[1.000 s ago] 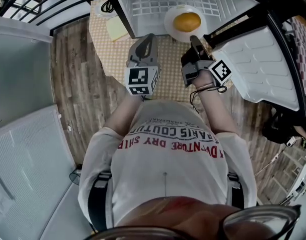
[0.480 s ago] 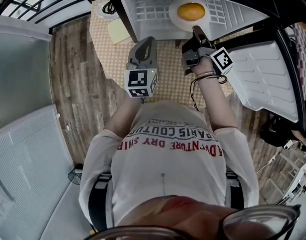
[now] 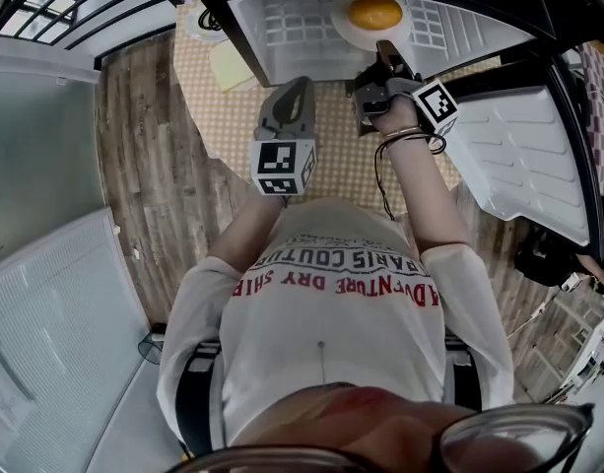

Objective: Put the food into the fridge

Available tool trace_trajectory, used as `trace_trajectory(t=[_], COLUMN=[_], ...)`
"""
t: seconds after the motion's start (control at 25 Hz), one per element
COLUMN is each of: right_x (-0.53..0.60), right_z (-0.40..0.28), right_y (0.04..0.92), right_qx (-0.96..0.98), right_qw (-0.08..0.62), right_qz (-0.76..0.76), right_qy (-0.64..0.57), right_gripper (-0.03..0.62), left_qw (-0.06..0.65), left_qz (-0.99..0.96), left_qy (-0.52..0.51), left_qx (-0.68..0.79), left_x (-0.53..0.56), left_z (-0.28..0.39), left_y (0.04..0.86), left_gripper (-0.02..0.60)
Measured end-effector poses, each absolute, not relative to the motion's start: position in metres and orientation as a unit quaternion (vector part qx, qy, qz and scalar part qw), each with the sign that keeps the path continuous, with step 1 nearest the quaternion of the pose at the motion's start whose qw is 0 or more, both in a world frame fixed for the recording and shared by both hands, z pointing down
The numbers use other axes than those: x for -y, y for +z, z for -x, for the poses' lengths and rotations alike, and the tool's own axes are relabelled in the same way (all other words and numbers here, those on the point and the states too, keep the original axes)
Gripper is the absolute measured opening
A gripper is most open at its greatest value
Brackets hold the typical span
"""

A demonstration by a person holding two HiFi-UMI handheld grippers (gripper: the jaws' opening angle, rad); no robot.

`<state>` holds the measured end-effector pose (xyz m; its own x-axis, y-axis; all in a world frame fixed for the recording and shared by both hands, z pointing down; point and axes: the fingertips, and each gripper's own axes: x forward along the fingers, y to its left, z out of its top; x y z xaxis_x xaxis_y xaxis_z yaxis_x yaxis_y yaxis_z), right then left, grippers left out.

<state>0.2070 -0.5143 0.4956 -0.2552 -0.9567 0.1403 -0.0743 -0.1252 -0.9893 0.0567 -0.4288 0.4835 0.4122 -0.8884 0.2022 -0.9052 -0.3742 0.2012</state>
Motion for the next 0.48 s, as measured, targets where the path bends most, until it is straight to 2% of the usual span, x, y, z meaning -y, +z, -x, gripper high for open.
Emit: trace_trajectory(t=[0.4,0.48], right_x=[0.518,0.5186], right_z=[-0.2053,-0.2047], right_y=[0.4931,0.4864], right_qx=[-0.544,-0.56], right_qw=[0.382,0.384], right_qz=[0.486,0.481], right_qy=[-0.567,-0.555], right_gripper=[0.035,0.067], left_qw=[0.145,0.145], left_qz=[-0.832,-0.833], left_qy=[0.033,0.034], left_qx=[0.535,0.533], left_x=[0.4322,0.4315], left_z=[-0.0608,-0.0614], left_y=[0.4866,0.4875], left_gripper=[0.028,0.028])
